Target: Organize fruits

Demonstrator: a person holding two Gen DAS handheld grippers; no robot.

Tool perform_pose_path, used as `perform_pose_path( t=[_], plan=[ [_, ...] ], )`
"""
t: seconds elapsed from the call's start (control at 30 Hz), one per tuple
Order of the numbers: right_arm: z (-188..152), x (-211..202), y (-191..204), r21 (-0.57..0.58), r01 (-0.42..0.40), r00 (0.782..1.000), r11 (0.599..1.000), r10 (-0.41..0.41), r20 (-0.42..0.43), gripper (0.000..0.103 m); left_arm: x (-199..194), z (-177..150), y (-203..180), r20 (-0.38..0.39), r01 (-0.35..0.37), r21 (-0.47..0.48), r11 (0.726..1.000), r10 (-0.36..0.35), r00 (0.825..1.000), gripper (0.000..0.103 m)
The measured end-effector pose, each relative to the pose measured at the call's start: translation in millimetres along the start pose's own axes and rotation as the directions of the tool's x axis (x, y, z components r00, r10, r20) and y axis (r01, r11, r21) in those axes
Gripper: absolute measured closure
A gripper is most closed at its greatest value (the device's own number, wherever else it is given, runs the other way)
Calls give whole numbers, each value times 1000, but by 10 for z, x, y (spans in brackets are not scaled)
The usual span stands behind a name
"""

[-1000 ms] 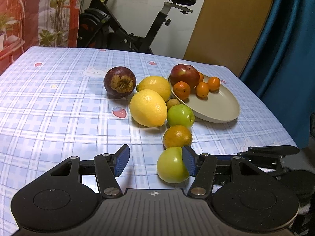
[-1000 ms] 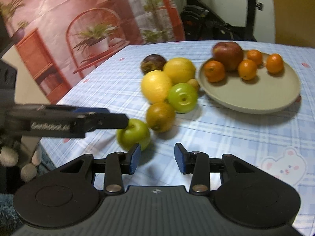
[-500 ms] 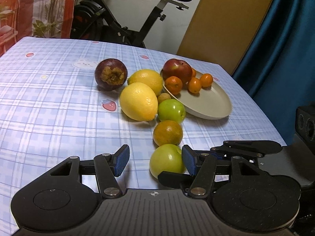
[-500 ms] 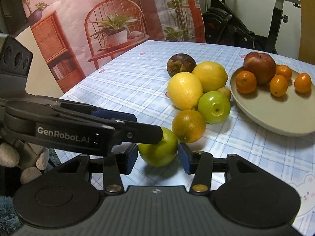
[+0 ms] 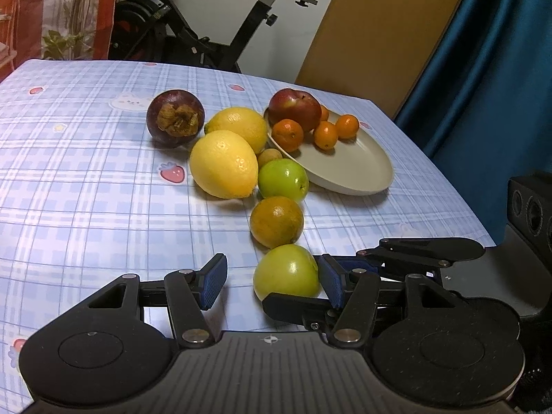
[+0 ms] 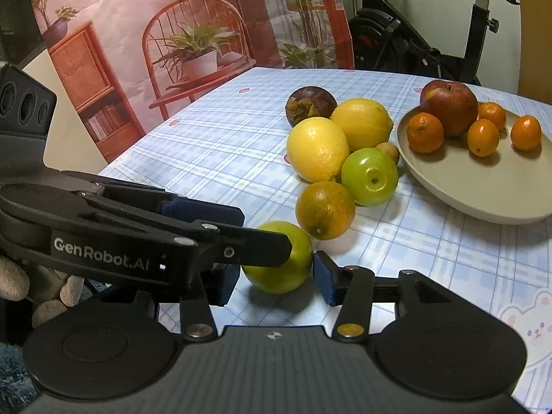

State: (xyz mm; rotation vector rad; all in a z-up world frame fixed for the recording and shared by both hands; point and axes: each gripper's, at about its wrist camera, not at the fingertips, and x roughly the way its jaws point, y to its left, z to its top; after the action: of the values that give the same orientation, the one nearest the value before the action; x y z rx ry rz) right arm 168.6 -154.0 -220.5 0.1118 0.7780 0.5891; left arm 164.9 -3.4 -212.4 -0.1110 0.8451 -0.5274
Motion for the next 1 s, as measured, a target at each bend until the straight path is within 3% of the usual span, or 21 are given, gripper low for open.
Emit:
perform_pose_path(
  t=[0.33, 0.6, 0.7, 1.0],
  plan=[
    [-31, -22, -16, 14, -5, 1000, 1000, 5, -3, 54, 32, -17, 4, -29, 41, -22, 999, -42, 999, 49],
    [-68, -44, -25, 15, 0, 1000, 1000, 0, -20, 53, 89, -46, 35, -59, 80, -61, 995, -84, 995, 50],
    [-70, -50, -19, 13, 1, 1000, 1000, -1, -18, 54, 106, -48, 40, -62, 100, -66, 993, -104, 993, 56],
    [112, -305, -26, -10, 41, 998, 999, -40, 58, 54, -27, 213, -197, -1, 104, 21, 994, -104, 995, 56]
  ],
)
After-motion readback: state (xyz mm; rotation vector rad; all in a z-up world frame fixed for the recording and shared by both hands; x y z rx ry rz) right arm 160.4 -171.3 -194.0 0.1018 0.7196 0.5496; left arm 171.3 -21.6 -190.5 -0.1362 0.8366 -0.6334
